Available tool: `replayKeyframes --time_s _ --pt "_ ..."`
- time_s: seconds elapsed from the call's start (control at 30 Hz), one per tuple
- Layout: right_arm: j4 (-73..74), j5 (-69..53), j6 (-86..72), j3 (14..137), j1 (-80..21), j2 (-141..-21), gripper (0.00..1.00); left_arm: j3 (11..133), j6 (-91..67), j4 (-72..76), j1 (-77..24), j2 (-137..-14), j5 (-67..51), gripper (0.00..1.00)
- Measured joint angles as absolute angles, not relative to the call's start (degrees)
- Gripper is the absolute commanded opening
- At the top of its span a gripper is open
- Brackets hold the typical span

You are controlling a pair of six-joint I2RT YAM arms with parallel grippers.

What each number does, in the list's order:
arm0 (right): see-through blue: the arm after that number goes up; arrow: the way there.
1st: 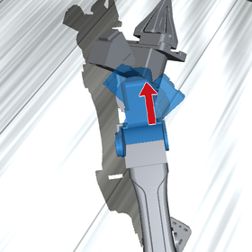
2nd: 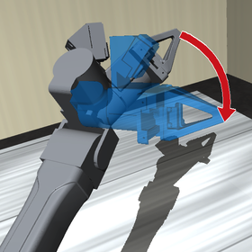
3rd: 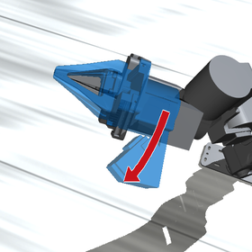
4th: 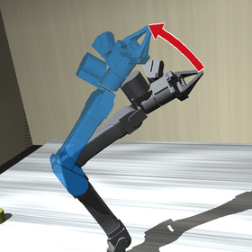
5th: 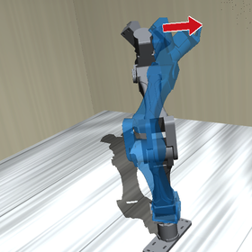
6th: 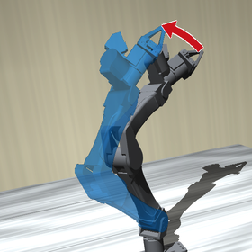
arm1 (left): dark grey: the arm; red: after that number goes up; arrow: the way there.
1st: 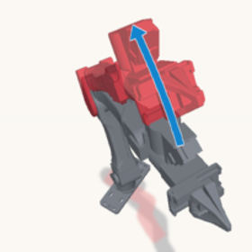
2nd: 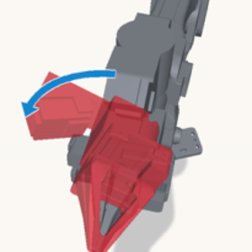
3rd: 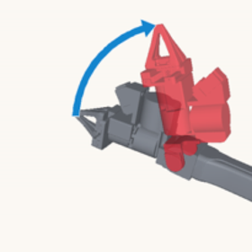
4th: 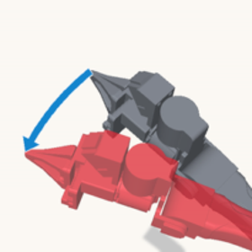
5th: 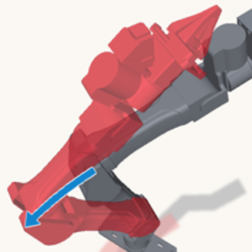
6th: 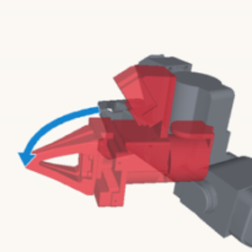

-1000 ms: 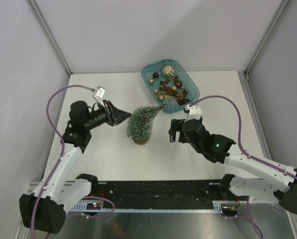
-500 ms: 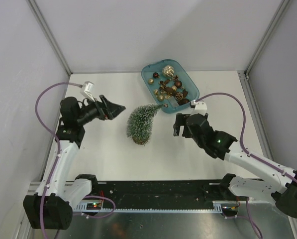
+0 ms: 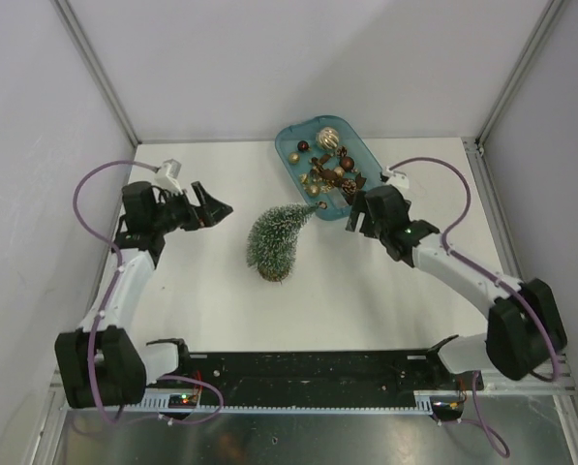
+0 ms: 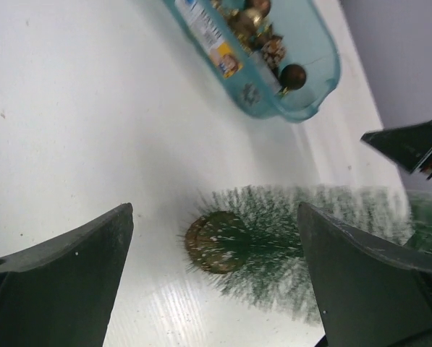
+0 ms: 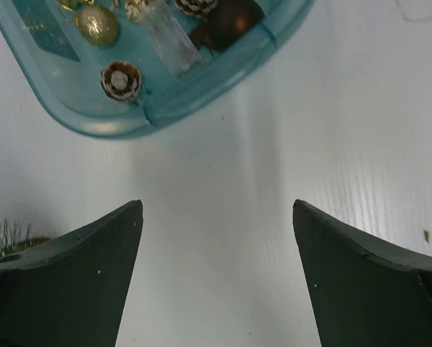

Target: Decorate the small christmas tree

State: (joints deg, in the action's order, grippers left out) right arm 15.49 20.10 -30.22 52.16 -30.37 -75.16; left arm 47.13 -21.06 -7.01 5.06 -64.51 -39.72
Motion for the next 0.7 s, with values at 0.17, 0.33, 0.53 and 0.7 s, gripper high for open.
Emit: replayKeyframes --time_s 0.17,0.33,0.53,0.7 --pt "12.8 20.1 -30.0 58.4 -29.6 -84.4 0.87 46.8 -17.4 -7.0 1.5 -71.4 -36.2 0.99" --pt "10.4 20.3 -30.0 61.5 -27.6 -90.5 0.86 47.1 -14.8 -5.8 -3.3 -79.2 -34.6 0.98" --pt "9.1 20.7 -30.0 62.3 -25.4 -97.0 0.83 52.9 -13.4 -4.7 -5.3 -92.1 -34.9 0.96" --pt "9.6 20.9 -30.0 63.5 -24.3 -100.8 0.80 56.7 -13.5 -3.7 -5.7 -98.2 -36.5 0.96"
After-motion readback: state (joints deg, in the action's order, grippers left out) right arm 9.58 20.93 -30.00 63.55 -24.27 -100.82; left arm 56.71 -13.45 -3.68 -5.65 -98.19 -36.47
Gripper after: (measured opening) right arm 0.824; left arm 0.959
